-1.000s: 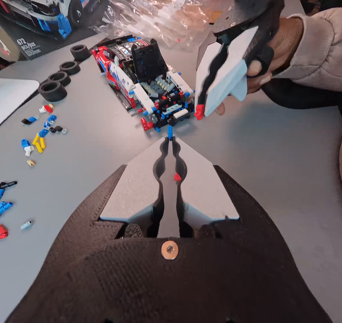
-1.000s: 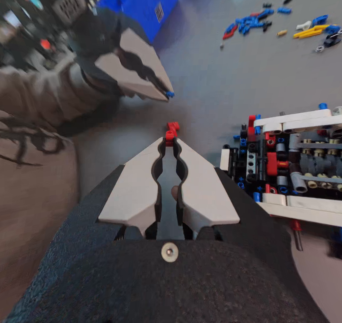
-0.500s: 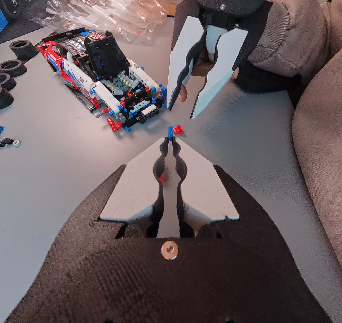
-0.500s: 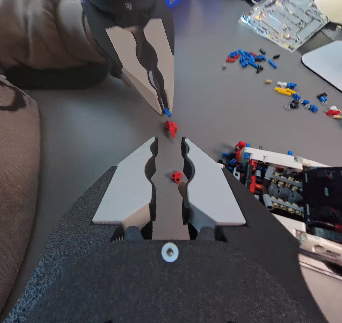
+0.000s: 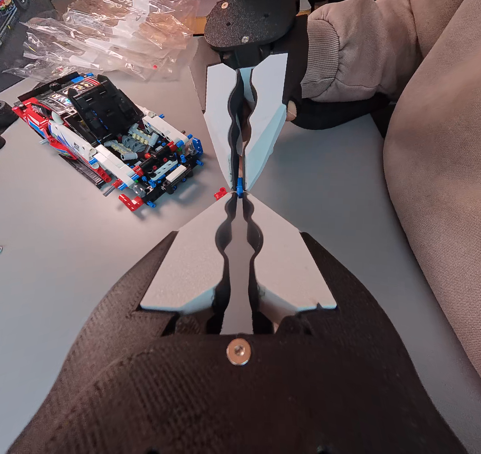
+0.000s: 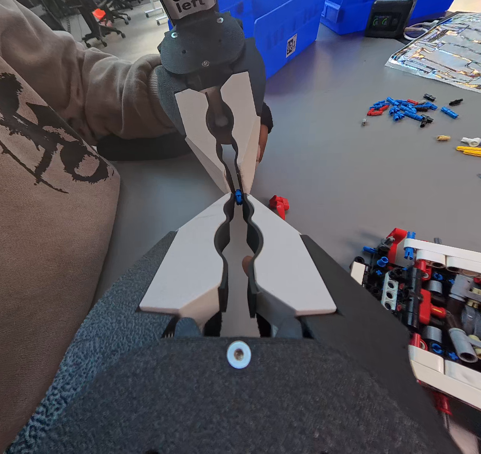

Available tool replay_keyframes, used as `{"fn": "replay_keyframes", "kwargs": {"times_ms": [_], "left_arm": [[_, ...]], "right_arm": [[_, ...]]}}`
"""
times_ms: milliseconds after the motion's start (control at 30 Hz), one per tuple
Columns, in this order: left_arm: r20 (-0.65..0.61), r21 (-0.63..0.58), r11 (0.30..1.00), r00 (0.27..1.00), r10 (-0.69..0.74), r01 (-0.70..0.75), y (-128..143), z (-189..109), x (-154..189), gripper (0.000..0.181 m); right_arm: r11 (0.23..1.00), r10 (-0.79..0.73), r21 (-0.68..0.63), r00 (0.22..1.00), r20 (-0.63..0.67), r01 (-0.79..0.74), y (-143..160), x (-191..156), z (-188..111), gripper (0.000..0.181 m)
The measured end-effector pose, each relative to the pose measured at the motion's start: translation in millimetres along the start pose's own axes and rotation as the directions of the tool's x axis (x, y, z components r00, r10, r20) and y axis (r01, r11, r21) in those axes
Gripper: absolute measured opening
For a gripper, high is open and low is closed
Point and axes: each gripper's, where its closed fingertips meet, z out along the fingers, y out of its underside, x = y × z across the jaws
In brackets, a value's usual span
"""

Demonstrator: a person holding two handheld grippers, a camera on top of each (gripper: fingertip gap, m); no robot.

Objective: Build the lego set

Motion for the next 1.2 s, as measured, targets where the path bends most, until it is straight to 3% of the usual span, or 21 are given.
{"fn": "replay_keyframes", "kwargs": {"times_ms": [367, 567, 633, 900, 1200], "left_arm": [[-0.015, 0.021, 1.000, 1.000, 0.012, -0.012, -4, 1, 4, 0.002], [-0.021, 0.068, 0.997, 1.000, -0.022, 0.023, -9, -4, 1, 0.002], [0.014, 0.060, 0.998, 1.000, -0.020, 0.020, -5, -8, -8, 0.010], [0.049, -0.148, 0.985, 0.996, -0.078, 0.085, 58, -25, -39, 0.040], [0.034, -0.267, 0.960, 0.994, 0.099, -0.087, 74, -11, -35, 0.041]], "right_arm": [[1.000, 0.007, -0.001, 0.999, 0.040, -0.007, 0, -5, -3, 0.002], [0.998, 0.020, 0.052, 0.999, 0.047, -0.023, -8, -3, -5, 0.002], [0.996, 0.035, 0.083, 0.998, 0.046, -0.039, -13, -1, -9, 0.002], [0.984, 0.126, 0.123, 0.992, 0.024, -0.128, -18, 13, -16, 0.002], [0.977, 0.209, 0.020, 0.977, 0.030, -0.210, 2, 14, -6, 0.002]]}}
